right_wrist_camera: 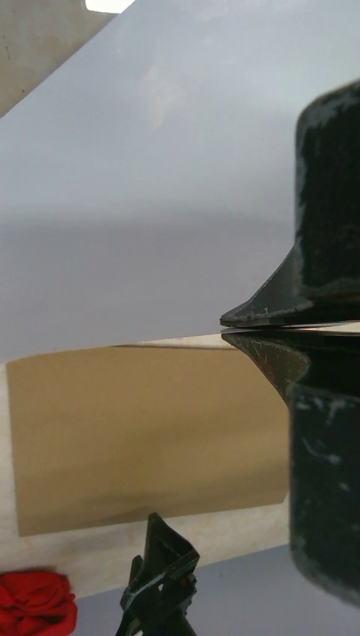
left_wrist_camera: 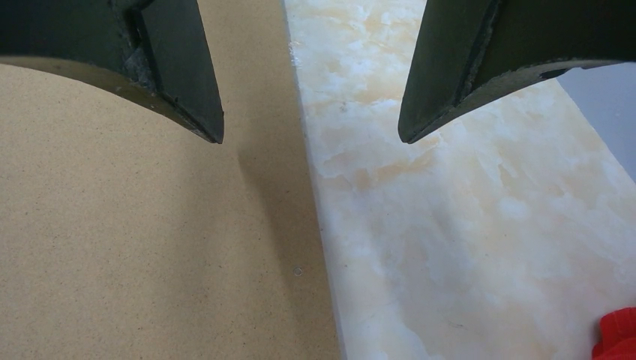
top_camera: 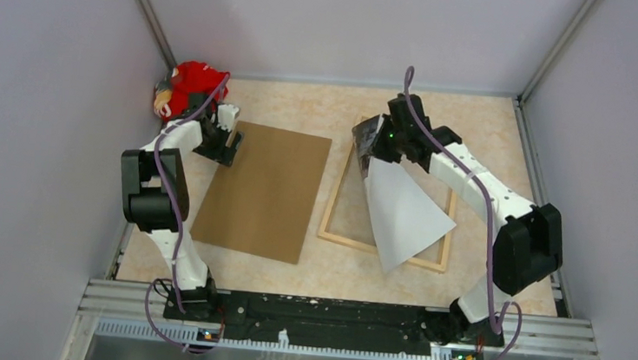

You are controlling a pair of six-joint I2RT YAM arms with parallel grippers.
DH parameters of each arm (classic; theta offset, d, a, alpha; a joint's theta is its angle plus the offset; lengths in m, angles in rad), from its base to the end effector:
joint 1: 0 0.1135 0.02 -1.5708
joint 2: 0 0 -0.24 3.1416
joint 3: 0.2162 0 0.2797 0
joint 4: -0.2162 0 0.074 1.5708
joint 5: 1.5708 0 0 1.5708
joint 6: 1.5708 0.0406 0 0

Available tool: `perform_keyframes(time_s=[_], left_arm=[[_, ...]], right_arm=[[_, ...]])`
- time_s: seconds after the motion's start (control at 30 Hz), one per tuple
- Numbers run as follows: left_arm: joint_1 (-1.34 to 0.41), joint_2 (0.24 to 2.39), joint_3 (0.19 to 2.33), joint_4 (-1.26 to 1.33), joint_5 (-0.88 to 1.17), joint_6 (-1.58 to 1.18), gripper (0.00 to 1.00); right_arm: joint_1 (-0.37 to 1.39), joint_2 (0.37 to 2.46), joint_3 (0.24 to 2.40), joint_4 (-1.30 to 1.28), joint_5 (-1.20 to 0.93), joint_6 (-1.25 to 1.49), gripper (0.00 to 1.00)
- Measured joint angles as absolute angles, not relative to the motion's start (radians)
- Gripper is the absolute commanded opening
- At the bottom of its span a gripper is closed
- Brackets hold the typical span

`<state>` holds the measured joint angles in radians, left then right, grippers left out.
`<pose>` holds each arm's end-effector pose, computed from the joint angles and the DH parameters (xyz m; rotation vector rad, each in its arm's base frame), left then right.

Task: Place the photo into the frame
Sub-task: Turn over the photo from the photo frame.

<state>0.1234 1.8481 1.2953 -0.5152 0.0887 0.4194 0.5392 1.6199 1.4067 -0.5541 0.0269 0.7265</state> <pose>0.4022 0.0463 0.1517 0.4180 2.6000 0.0687 0.3386 0.2013 0.2745 0.2397 2.4039 0.5808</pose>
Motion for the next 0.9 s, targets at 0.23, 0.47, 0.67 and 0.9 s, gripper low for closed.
perform_keyframes(time_s=[0.23,0.47,0.67,0.9], left_arm=[[0.123,1.848,1.281,-0.498,0.088,0.419,0.92],[0.123,1.848,1.267,-0.49,0.084,0.421,0.92],[0.123,1.848,1.266,-0.483,0.084,0.421,0.92],[0.123,1.848,1.266,-0.477,0.084,0.421,0.92]], right_arm=[[0.525,1.619,1.373,-0.484,0.044,0.835,0.0],[0.499,1.59,1.261,-0.353,0.007,0.901,0.0],[0.472,1.555,1.203,-0.308,-0.027,0.994,0.0],[0.471,1.632,1.399,-0.464,-0.001,1.066,0.0]])
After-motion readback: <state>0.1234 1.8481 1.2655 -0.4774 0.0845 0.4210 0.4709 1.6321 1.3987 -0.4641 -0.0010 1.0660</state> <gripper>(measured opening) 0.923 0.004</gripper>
